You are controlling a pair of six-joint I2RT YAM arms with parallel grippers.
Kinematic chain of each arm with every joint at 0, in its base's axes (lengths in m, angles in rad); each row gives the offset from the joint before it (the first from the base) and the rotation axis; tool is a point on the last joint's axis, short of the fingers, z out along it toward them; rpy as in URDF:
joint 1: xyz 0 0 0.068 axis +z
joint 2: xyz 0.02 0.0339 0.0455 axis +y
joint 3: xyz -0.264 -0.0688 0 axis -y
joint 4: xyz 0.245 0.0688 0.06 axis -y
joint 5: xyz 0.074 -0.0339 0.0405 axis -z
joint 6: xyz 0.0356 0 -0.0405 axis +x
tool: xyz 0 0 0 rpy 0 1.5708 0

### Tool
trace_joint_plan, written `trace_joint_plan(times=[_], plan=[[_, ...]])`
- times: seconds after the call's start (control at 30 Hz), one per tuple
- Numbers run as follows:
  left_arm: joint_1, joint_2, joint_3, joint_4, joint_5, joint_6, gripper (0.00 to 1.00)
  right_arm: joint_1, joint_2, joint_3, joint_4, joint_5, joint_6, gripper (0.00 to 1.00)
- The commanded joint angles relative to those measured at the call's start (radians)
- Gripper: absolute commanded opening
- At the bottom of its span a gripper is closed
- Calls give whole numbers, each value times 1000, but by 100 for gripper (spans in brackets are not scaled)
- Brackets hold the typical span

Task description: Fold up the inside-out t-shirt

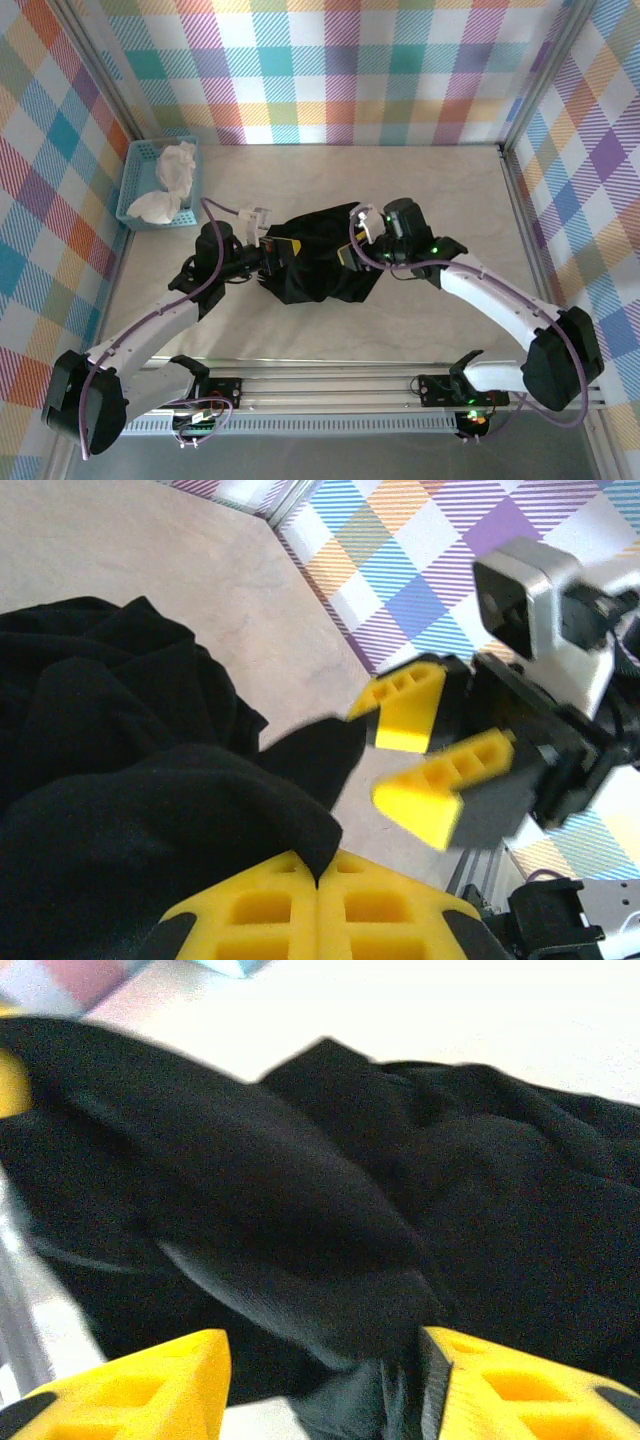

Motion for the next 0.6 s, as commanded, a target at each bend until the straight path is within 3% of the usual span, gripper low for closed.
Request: trace_joint_plan(times=[0.0,0.1,0.27,0.47,0.57], plan=[[11,-25,12,28,29,12,0,55,30,-17,125,-44,-65,58],[11,-29,17,15,26,13,0,93,101,30,123,74,-71,71],[12,-31,27,-30,-13,24,0,101,151,104,28,358,-134,77],[12,-44,37,-63,-42,29,0,105,36,-1,33,92,-262,83],[12,-48,37,-63,-38,29,0,121,76,13,38,86,-269,85]])
